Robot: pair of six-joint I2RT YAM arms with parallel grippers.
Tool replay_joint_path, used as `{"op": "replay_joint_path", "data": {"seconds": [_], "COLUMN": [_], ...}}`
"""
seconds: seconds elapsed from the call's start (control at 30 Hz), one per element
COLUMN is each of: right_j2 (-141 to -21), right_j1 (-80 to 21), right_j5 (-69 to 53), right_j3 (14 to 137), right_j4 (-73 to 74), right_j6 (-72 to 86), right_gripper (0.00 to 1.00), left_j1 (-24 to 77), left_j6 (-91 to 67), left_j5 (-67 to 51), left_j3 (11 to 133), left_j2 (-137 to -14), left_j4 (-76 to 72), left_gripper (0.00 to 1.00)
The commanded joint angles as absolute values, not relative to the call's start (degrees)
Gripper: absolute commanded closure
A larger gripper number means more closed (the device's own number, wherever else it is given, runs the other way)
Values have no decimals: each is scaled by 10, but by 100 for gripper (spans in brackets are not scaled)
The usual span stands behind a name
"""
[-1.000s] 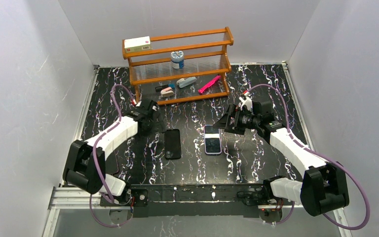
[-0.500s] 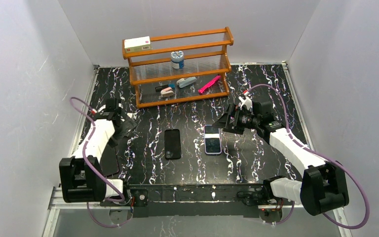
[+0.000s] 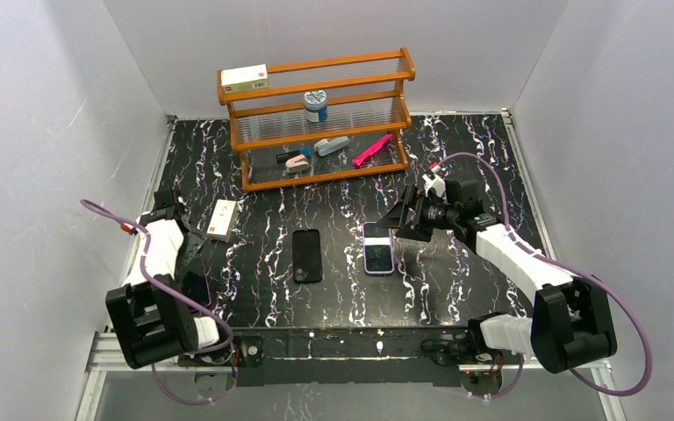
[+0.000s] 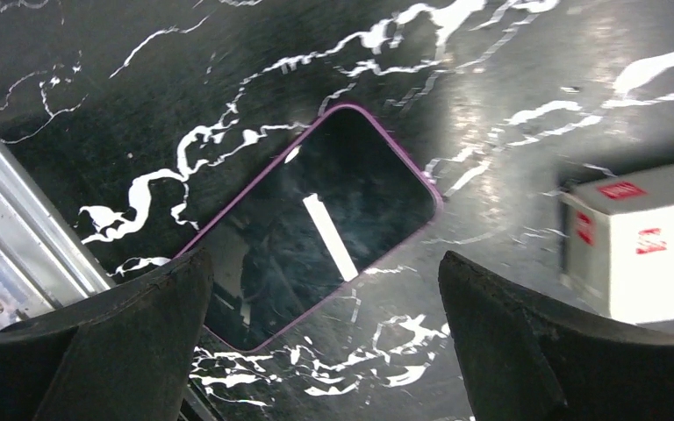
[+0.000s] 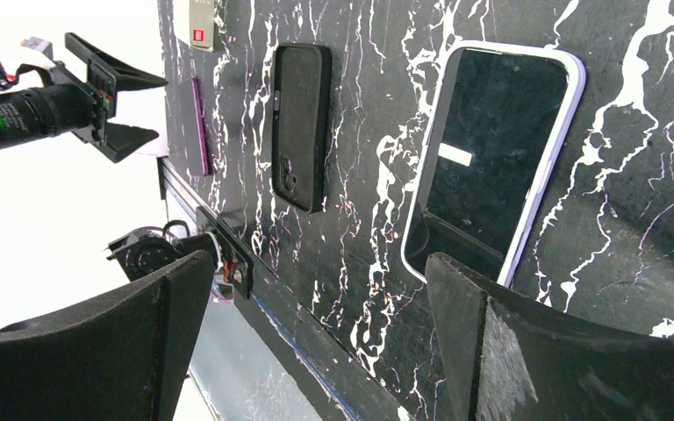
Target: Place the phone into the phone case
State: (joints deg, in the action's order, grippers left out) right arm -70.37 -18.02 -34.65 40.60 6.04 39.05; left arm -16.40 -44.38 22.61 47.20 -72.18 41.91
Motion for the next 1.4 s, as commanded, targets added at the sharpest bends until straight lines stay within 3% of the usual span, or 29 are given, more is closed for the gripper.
{"op": "replay_joint_path", "data": {"seconds": [0.0,0.37,1.1,1.37], "right_j2": [-707,-687,-679,-685], "right_j1": [-181,-185,-186,-189], "right_j5": [-351,-353,-352,-355], "right_j3": [434,434,433,441], "right_j4": [64,68,56,53], "right_j6": [394,409,419,422], "right_gripper": [1,1,1,1], "left_j1": [-186,-217,-222,-222], "left_j6": [-428,-446,-389,-387], "left_j5": [235,297,114,109], "left_j3": [450,443,413,405], "left_j2": [-758,-829,-862,-855], "left_j4": [410,383,323,314], "left_gripper": [2,2,2,2]}}
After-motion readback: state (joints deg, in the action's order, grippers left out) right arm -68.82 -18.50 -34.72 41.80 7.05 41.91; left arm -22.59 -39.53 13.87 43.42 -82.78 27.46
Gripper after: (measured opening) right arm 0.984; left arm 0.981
